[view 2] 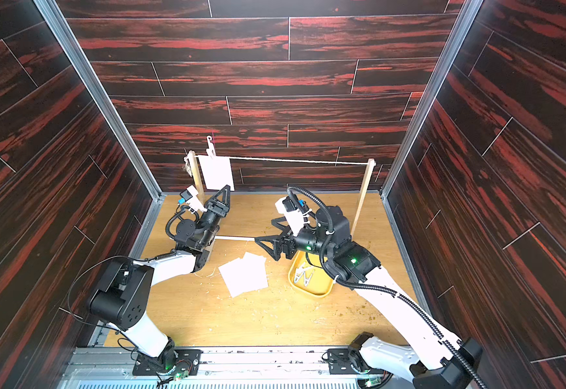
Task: Remove the postcards from the strings
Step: Pinch the postcard on the clothesline.
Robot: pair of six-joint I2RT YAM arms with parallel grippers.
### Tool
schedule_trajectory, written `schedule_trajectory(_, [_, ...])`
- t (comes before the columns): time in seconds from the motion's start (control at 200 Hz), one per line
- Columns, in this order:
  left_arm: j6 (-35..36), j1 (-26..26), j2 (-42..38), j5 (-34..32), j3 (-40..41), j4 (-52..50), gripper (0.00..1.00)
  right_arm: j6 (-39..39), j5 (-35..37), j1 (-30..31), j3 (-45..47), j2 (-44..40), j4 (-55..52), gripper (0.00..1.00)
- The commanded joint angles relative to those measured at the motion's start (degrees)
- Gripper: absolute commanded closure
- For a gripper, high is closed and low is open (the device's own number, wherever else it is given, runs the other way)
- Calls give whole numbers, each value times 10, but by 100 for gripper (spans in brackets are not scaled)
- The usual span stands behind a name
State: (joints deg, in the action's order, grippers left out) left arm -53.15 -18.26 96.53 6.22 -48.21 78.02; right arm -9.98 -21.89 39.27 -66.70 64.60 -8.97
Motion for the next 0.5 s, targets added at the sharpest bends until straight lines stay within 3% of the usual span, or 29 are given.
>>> schedule_trajectory(0.0, [-11, 3, -44, 0, 20, 29, 40, 7, -1, 5, -5, 10, 10, 9])
schedule_trajectory(0.09, [-10, 3, -62, -3, 34, 29, 44, 7, 2, 5, -3, 11, 11, 9])
schedule_trajectory(0.496, [-31, 3, -93, 2, 65, 28, 96, 19, 8, 6, -45, 41, 8, 10])
